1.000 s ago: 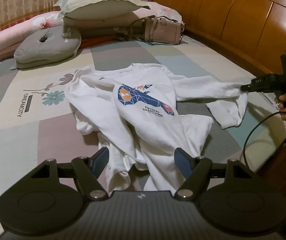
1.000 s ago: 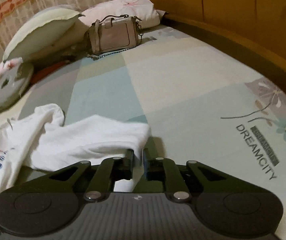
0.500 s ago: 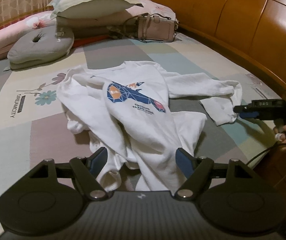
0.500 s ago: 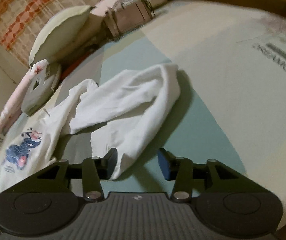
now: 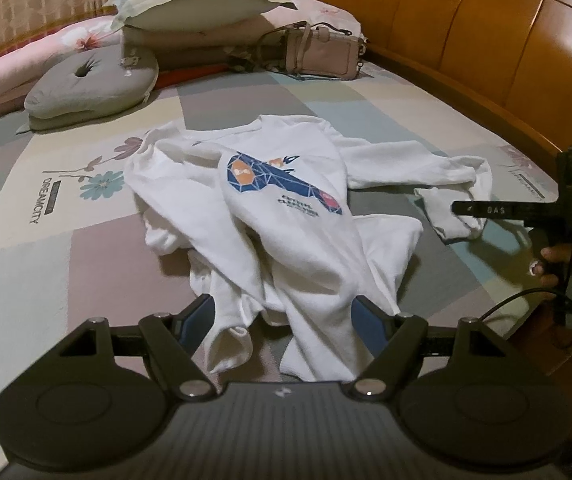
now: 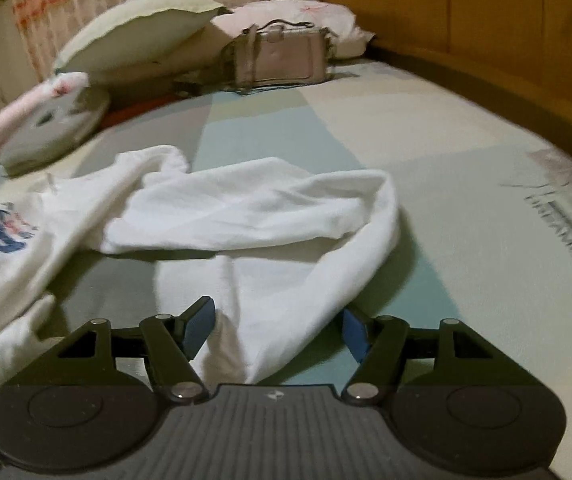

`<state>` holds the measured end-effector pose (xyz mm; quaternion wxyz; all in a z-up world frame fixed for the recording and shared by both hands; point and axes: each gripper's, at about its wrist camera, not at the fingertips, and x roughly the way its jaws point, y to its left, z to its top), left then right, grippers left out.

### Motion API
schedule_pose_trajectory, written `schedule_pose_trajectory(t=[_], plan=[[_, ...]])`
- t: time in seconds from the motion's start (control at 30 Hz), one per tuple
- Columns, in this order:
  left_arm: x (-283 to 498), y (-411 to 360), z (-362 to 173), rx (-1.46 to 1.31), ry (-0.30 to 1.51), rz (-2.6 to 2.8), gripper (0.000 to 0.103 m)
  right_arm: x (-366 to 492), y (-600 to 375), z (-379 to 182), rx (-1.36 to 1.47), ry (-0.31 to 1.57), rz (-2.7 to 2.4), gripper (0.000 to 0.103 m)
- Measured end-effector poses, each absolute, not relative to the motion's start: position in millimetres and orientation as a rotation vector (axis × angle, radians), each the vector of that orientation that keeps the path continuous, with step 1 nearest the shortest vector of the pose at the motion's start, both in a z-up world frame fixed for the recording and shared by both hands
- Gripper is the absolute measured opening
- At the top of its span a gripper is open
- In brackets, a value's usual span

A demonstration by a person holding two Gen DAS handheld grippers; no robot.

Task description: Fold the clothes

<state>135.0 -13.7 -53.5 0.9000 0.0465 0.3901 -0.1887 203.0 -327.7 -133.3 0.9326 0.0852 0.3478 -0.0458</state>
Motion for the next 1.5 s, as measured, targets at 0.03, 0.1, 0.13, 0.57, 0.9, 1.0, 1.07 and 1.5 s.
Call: schedule_pose_trajectory(t=[0.03,0.1,0.13,0.57,0.9,1.0,1.07,1.5], plan=[[135.3,-13.7,-53.5,0.096,0.807,-0.390,0.076,203.4,-331.2,-132.8,0.168,0.713,-0.135,0.073],[134.4,-14.4,-53.4,0.095,0.803,-0.399,0.076,205.7,-338.1,-132.5,0.147,0.723,-0.211,0.073],[134.1,-14.9,-53.5,0.096,0.803,-0.403,0.076,208.1,-340.4,-133.2,0.115,0.740,-0.236,0.073],[132.4,-11.8,-51.9,0.098,0.797,-0.397,0.076,224.7,-356.9,-124.2,-0.412,0.682,-0.613,0.079],[135.1,-8.5,-53.0,0.087,0.799,-0.390,0.076,213.0,-385.9,-75.6,-0.388,0.509,-0.666,0.082],[134.7,-12.6,-53.2,0.099,0.801,-0.404,0.076,204.3,-393.8,-75.1,-0.167,0.553,-0.452,0.082],[134.0,-15.2,-53.0,0.109,0.803,-0.412,0.076,204.5,-400.0,-77.4,-0.028,0.575,-0.317,0.082],[129.4,-17.1,-47.7,0.124,0.795,-0.398,0.080,274.3,-465.1,-125.1,0.599,0.793,-0.023,0.092]])
